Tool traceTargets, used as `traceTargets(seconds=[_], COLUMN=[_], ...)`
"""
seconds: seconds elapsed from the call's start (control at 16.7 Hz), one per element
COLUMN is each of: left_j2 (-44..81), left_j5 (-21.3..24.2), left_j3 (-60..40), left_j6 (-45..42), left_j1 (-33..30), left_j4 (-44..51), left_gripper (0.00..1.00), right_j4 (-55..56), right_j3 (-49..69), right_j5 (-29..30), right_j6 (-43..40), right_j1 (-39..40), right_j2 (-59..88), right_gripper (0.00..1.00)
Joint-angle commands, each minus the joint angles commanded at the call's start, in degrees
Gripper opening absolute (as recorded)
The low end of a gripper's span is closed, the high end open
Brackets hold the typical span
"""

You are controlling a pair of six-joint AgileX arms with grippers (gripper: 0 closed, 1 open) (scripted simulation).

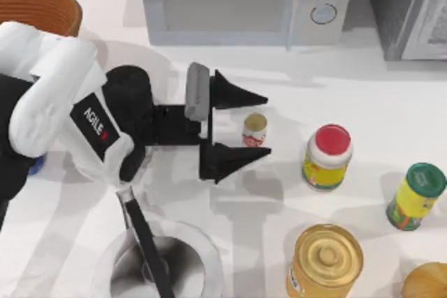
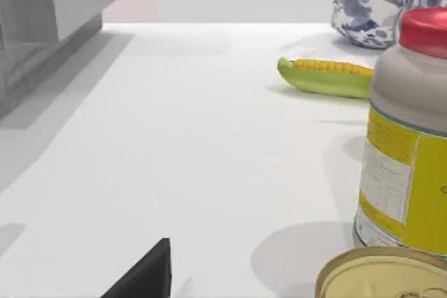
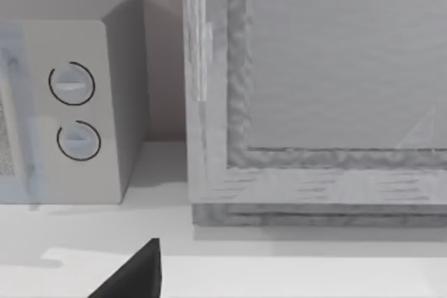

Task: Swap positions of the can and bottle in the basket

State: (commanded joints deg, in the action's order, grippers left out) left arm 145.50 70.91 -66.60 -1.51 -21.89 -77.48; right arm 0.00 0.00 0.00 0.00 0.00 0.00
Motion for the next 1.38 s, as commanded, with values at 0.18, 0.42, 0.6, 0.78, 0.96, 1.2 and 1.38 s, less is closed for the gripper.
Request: traceTargets(seconds=[0.18, 0.42, 0.6, 0.78, 0.96, 1.2, 1.38], left_j2=[-0.6, -8.9, -21.4, -39.2, -60.9, -91.3, -112.0], left_j5=[-0.3, -4.3, -10.3, -18.4, -27.8, -41.3, -51.1], left_j3=[0.2, 3.7, 9.3, 16.8, 25.9, 38.9, 48.3], left_j6=[0.0, -0.2, -0.2, 0.0, 0.4, 0.9, 1.2], left_j1=[0.3, 1.9, 3.7, 6.2, 9.0, 12.9, 15.8], left_j4=[0.3, 4.8, 11.3, 20.0, 30.3, 45.3, 56.1], left_gripper=[1.0, 1.0, 1.0, 1.0, 1.0, 1.0, 1.0], right_j4=[0.0, 0.0, 0.0, 0.0, 0.0, 0.0, 0.0], right_j3=[0.0, 0.0, 0.0, 0.0, 0.0, 0.0, 0.0], right_j5=[0.0, 0.0, 0.0, 0.0, 0.0, 0.0, 0.0], right_j6=[0.0, 0.0, 0.0, 0.0, 0.0, 0.0, 0.0], right_j1=[0.0, 0.0, 0.0, 0.0, 0.0, 0.0, 0.0], right_j2=[0.0, 0.0, 0.0, 0.0, 0.0, 0.0, 0.0], right_gripper=[1.0, 1.0, 1.0, 1.0, 1.0, 1.0, 1.0])
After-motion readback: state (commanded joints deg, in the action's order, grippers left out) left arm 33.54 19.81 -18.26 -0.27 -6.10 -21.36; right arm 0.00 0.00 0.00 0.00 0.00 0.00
